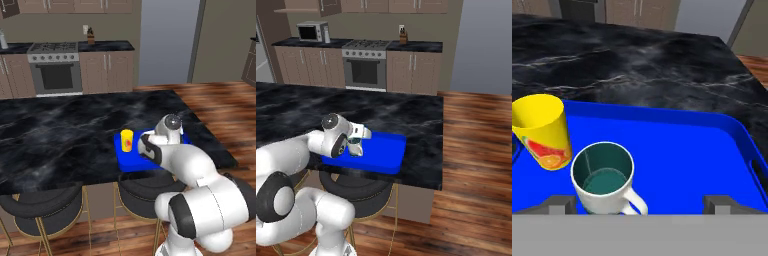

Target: There is a tray on the dining counter. Grab the cup, mug, and pitcher and place them on the tray. The pitcher may be placed next to the tray if it cannot fit the tray.

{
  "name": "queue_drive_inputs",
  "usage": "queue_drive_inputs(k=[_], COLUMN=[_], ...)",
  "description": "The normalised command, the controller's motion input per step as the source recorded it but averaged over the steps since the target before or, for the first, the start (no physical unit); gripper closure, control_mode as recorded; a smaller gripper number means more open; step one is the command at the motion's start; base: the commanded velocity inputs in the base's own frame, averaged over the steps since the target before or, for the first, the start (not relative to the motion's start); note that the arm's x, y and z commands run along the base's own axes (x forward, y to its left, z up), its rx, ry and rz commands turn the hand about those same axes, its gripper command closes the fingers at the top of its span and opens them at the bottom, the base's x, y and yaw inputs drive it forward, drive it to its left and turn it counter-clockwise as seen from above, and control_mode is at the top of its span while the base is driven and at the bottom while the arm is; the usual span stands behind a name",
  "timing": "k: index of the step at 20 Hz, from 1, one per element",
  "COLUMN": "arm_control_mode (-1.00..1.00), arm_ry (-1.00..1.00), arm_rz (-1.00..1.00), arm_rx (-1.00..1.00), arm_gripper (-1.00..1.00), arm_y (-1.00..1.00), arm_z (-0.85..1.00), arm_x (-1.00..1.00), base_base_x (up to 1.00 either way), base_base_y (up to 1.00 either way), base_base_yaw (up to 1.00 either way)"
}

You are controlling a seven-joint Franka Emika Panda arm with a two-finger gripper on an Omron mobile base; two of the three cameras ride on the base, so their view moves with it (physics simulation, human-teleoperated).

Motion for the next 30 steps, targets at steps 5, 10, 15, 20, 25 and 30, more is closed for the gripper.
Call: queue_drive_inputs(k=[5,10,15,20,25,30], arm_control_mode=[-1.0,-1.0,-1.0,-1.0,-1.0,-1.0], arm_ry=[0.13,0.13,0.02,0.0,0.0,0.0], arm_rz=[-0.01,0.0,0.02,0.08,0.08,0.07], arm_rx=[0.0,0.01,0.0,0.02,0.03,0.01], arm_gripper=[-1.0,-1.0,-1.0,-1.0,-1.0,-1.0], arm_y=[-0.02,-0.09,-0.1,-0.12,-0.18,-0.1], arm_z=[1.0,0.86,0.63,0.45,0.34,0.09], arm_x=[0.13,-0.03,-0.28,-0.54,-0.66,-0.69], base_base_x=[0.0,0.0,0.0,0.0,0.0,0.0], base_base_y=[0.0,0.0,0.0,0.0,0.0,0.0], base_base_yaw=[0.0,0.0,0.0,0.0,0.0,0.0])
